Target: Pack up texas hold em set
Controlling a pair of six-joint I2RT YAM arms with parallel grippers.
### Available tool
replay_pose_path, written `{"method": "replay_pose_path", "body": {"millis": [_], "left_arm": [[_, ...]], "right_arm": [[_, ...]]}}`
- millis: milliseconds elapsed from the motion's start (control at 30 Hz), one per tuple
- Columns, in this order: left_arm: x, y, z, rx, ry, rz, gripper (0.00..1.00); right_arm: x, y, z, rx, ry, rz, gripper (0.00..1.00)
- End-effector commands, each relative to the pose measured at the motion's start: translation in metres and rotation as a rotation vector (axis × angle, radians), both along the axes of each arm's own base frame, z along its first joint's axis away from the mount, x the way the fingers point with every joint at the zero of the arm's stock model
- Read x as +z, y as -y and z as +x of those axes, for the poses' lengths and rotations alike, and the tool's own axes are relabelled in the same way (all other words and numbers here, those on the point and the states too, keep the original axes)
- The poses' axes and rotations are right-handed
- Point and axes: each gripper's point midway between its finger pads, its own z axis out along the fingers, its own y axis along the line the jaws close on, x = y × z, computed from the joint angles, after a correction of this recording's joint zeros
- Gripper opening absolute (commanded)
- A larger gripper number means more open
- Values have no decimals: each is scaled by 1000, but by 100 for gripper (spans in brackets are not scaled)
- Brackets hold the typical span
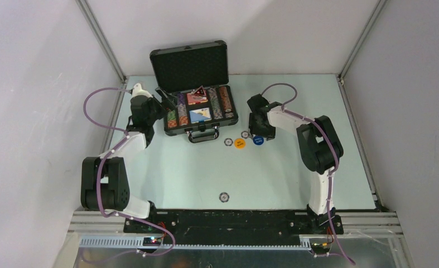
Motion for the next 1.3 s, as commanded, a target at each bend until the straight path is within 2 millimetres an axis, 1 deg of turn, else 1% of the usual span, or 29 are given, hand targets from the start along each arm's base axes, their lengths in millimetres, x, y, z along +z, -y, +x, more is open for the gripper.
{"method": "replay_pose_path", "body": {"millis": [0,167,333,400,433,533,633,900,1000,1100,1267], "left_arm": [[24,-1,11,-1,59,-16,98],[24,-1,11,-2,59,-16,98],[24,-1,11,-1,58,-15,98],[23,-1,11,-2,56,-16,98],[23,-1,11,-3,56,-16,98],[23,-1,11,-2,56,-16,98],[23,-1,11,-3,57,-16,98],[24,-1,11,-1,58,-15,98],[24,-1,11,-3,58,-16,98],[23,-1,11,0,57,-16,98],[23,-1,11,0,58,-15,98]], "right_arm": [[11,-10,2,7,31,40,68],[7,-11,2,8,24,44,64],[7,-11,2,13,22,46,57],[7,-12,0,17,17,45,56],[7,-12,0,16,19,42,56],[8,-13,-2,21,18,38,63],[9,-14,-4,26,16,36,64],[8,-15,-5,34,12,35,51],[8,-14,-5,33,15,30,49],[11,-14,-3,38,26,29,48],[28,-15,4,55,66,22,48]]}}
